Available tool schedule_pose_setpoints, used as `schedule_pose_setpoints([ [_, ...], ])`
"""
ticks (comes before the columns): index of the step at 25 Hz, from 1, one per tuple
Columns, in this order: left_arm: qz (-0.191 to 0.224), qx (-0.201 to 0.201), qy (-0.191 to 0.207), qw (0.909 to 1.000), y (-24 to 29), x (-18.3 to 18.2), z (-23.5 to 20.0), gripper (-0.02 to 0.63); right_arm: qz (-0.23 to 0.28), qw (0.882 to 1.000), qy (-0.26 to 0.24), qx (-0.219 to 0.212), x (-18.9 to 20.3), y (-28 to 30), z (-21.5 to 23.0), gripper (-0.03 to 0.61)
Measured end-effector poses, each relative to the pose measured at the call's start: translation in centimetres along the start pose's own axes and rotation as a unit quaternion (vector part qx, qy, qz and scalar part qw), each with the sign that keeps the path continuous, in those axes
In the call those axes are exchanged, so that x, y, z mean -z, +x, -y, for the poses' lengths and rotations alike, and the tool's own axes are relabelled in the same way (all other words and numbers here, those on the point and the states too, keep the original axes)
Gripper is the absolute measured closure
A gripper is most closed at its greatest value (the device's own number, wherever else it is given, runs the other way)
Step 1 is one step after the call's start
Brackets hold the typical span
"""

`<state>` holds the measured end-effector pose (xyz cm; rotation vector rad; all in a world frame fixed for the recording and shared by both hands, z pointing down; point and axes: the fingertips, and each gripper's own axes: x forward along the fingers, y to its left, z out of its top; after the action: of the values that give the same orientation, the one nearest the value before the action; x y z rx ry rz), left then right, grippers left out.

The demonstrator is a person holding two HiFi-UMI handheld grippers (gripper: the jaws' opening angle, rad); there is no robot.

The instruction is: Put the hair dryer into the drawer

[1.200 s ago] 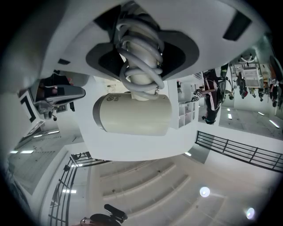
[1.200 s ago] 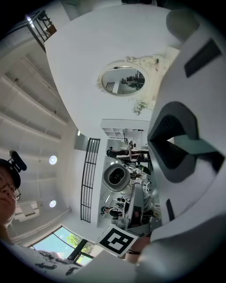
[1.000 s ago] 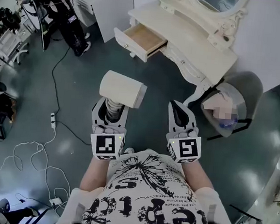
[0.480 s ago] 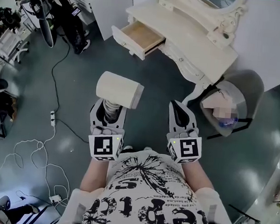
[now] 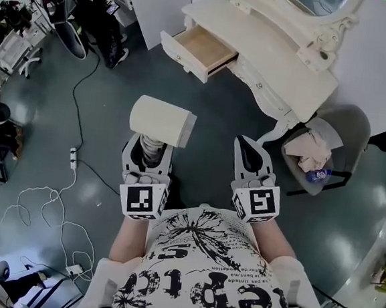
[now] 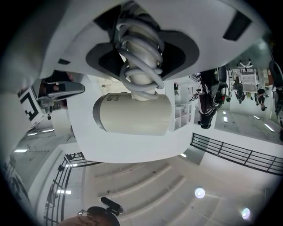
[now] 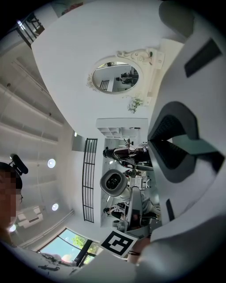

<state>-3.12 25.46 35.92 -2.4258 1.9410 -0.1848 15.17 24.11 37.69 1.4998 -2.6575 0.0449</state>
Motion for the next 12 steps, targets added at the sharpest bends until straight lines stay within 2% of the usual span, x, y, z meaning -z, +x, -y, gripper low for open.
schedule_pose_setpoints([
  [4, 0.004, 0.008, 0.004, 1.0000, 3.1, 0.4, -4.4, 0.357, 0.001, 1.000, -0.001, 0.007, -0.1, 5.5, -1.1, 0.561],
  [12, 0.011, 0.033, 0.011, 0.9993, 10.5, 0.3, -17.4, 0.357, 0.003, 0.999, 0.004, 0.039, -2.1, 18.8, -5.1, 0.561],
])
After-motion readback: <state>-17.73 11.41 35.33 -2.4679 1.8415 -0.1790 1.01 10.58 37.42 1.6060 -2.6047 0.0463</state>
